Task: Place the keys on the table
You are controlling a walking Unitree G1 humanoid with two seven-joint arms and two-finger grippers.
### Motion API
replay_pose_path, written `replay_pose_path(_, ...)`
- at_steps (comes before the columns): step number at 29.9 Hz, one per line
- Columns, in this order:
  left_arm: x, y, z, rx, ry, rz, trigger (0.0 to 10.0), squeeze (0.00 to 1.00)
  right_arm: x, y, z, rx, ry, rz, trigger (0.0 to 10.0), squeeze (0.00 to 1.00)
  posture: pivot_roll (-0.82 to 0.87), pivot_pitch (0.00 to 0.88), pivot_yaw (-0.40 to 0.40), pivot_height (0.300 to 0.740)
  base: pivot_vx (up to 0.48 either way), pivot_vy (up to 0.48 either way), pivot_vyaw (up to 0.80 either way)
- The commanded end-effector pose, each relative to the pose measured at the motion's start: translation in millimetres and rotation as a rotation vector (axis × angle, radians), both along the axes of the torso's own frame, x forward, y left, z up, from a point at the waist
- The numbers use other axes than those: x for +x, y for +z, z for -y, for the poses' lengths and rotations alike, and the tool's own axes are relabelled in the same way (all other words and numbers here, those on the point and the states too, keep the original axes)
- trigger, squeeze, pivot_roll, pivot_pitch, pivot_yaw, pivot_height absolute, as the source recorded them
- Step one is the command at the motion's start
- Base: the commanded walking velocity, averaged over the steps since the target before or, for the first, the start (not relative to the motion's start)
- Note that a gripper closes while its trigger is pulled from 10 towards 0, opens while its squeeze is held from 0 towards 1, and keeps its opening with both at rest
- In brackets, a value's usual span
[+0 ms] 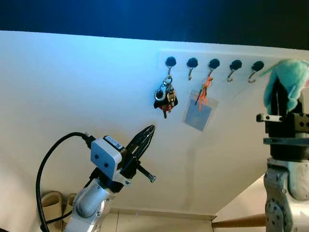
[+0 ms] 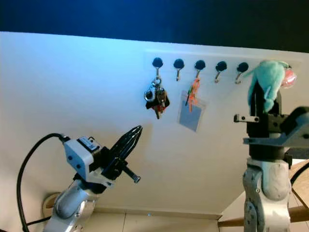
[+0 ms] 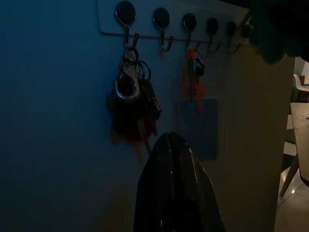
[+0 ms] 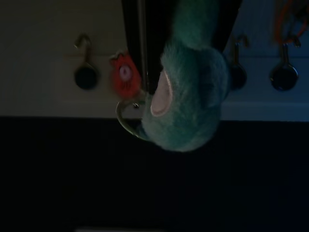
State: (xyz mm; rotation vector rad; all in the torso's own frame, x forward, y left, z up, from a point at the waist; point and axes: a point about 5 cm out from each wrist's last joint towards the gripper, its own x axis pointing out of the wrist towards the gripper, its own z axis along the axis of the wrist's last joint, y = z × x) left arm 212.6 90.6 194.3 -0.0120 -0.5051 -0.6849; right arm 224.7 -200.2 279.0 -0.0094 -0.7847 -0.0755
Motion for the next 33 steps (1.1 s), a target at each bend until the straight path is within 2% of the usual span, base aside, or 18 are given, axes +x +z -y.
replay_pose_path(1, -2.0, 0.7, 2.0, 0.016, -0.012, 0.005, 10.0, 0.00, -6.7, 10.8, -5.9, -0.022, 0.032, 0.056, 0.0, 0.00, 0.03, 0.079, -0.048, 0.740, 0.000, 0.000, 0.00)
replay_pose_path(7, -2.3, 0.1, 3.5, 0.018, -0.017, 0.003, 10.0, 0.00, -1.3, 8.1, -7.1, -0.028, 0.063, 0.024, 0.0, 0.00, 0.03, 0.079, -0.050, 0.740, 0.000, 0.000, 0.00)
replay_pose_path(9, -2.6, -0.2, 3.8, 0.021, -0.019, 0.003, 10.0, 0.00, -1.3, -1.3, -7.2, -0.039, 0.079, -0.013, 0.4, 0.00, 0.03, 0.078, -0.050, 0.740, 0.000, 0.000, 0.00)
replay_pose_path(10, -2.7, -0.3, 3.7, 0.022, -0.020, 0.003, 10.0, 0.00, -2.0, -7.3, -6.9, -0.045, 0.081, -0.035, 3.1, 0.00, 0.04, 0.079, -0.050, 0.740, 0.000, 0.000, 0.00)
replay_pose_path(11, -2.8, -0.3, 3.6, 0.023, -0.021, 0.003, 10.0, 0.00, -3.0, -13.9, -6.0, -0.048, 0.074, -0.059, 4.6, 0.00, 0.03, 0.079, -0.049, 0.740, 0.000, 0.000, 0.00)
replay_pose_path(12, -2.7, -0.3, 3.5, 0.023, -0.021, 0.003, 10.0, 0.00, -3.5, -17.7, -5.3, -0.049, 0.069, -0.074, 4.6, 0.00, 0.03, 0.079, -0.049, 0.740, 0.000, 0.000, 0.00)
replay_pose_path(13, -2.7, -0.2, 3.5, 0.023, -0.021, 0.004, 10.0, 0.00, -4.3, -23.3, -3.9, -0.049, 0.059, -0.093, 10.0, 0.00, 0.03, 0.078, -0.047, 0.740, 0.000, 0.000, 0.00)
replay_pose_path(19, -2.4, 0.2, 3.8, 0.023, -0.023, 0.007, 10.0, 0.00, -8.2, -44.5, 2.3, -0.058, 0.027, -0.163, 10.0, 0.00, 0.03, 0.079, -0.048, 0.740, 0.000, 0.000, 0.00)
replay_pose_path(21, -1.9, 0.4, 3.6, 0.023, -0.021, 0.008, 10.0, 0.00, -11.8, -63.3, 8.2, -0.059, 0.004, -0.230, 10.0, 0.00, 0.03, 0.079, -0.049, 0.740, 0.000, 0.000, 0.00)
replay_pose_path(25, -1.7, 0.5, 3.5, 0.023, -0.019, 0.009, 10.0, 0.00, -13.8, -73.2, 12.2, -0.054, -0.013, -0.268, 10.0, 0.00, 0.03, 0.079, -0.050, 0.740, 0.000, 0.000, 0.00)
replay_pose_path(26, -1.6, 0.4, 3.3, 0.023, -0.016, 0.010, 10.0, 0.00, -17.2, -88.3, 18.1, -0.048, -0.043, -0.324, 10.0, 0.00, 0.03, 0.077, -0.051, 0.740, 0.000, 0.000, 0.00)
replay_pose_path(31, -1.6, 0.3, 3.3, 0.024, -0.016, 0.011, 10.0, 0.00, -19.9, -99.1, 23.0, -0.040, -0.067, -0.362, 10.0, 0.00, 0.03, 0.076, -0.050, 0.740, 0.000, 0.000, 0.00)
replay_pose_path(33, -1.7, 0.3, 4.2, 0.026, -0.021, 0.013, 10.0, 0.00, -23.0, -118.1, 30.7, -0.044, -0.093, -0.434, 10.0, 0.00, 0.03, 0.074, -0.049, 0.740, 0.000, 0.000, 0.00)
